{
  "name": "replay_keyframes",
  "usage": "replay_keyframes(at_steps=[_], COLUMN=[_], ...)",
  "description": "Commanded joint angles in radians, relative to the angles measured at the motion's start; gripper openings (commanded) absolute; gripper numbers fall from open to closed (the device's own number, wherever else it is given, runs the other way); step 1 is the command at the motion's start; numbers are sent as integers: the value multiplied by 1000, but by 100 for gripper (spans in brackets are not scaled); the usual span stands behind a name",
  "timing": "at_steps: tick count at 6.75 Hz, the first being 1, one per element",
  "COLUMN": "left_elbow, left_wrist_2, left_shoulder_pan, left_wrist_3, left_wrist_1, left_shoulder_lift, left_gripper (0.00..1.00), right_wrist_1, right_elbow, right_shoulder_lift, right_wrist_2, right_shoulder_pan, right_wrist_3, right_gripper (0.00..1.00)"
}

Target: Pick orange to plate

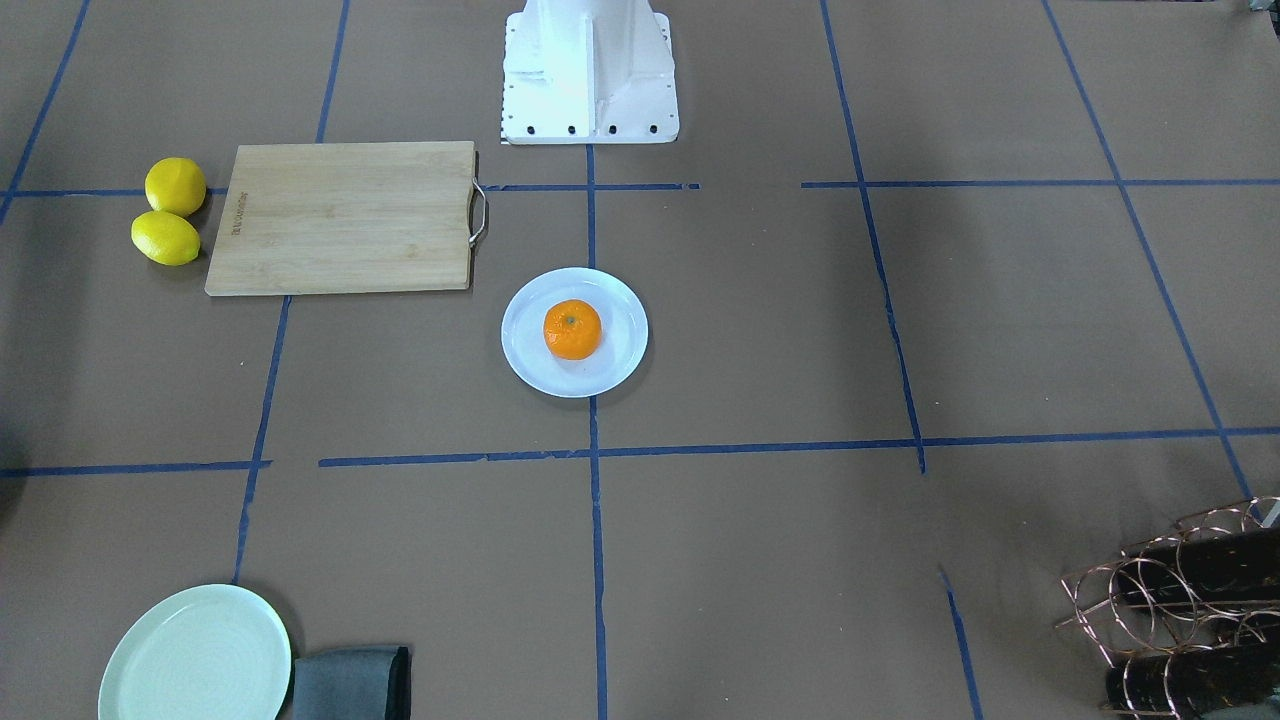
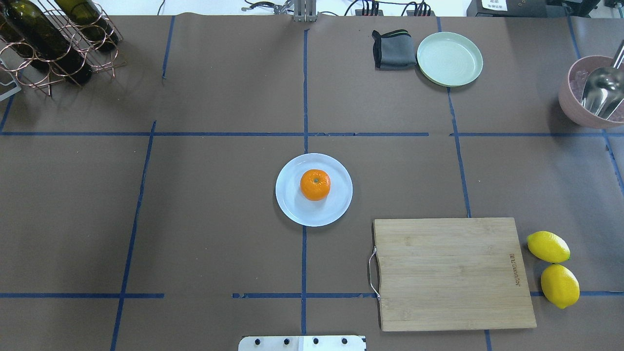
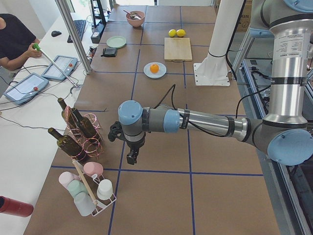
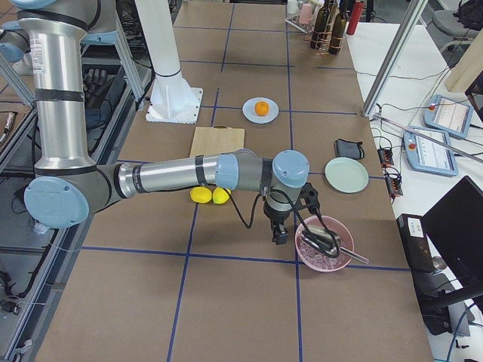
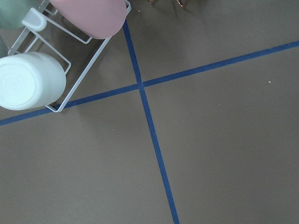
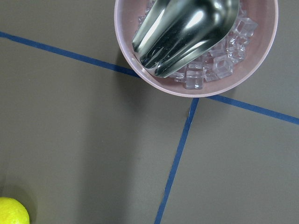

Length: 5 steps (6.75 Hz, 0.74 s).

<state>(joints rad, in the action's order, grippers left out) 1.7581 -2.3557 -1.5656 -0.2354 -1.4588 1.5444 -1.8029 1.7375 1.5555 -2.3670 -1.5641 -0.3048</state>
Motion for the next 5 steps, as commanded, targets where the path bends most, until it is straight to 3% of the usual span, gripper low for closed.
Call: replay_keyframes(at_steps=[1, 5], left_elbow=[0, 4], left_wrist_2=[-2, -4], left_shoulder_pan=[-1, 1], left_wrist_3=[-1, 1], left_wrist_1=[2, -5], left_shoulder_lift=[13, -3], left_gripper=[100, 100], right_wrist_1=[2, 8], right_elbow=[-4, 4], right_shoulder_lift=[11, 11], right_wrist_2=[-3, -6], right_shoulder_pan=[1, 35], right_wrist_3=[13, 140], right_gripper=[100, 100])
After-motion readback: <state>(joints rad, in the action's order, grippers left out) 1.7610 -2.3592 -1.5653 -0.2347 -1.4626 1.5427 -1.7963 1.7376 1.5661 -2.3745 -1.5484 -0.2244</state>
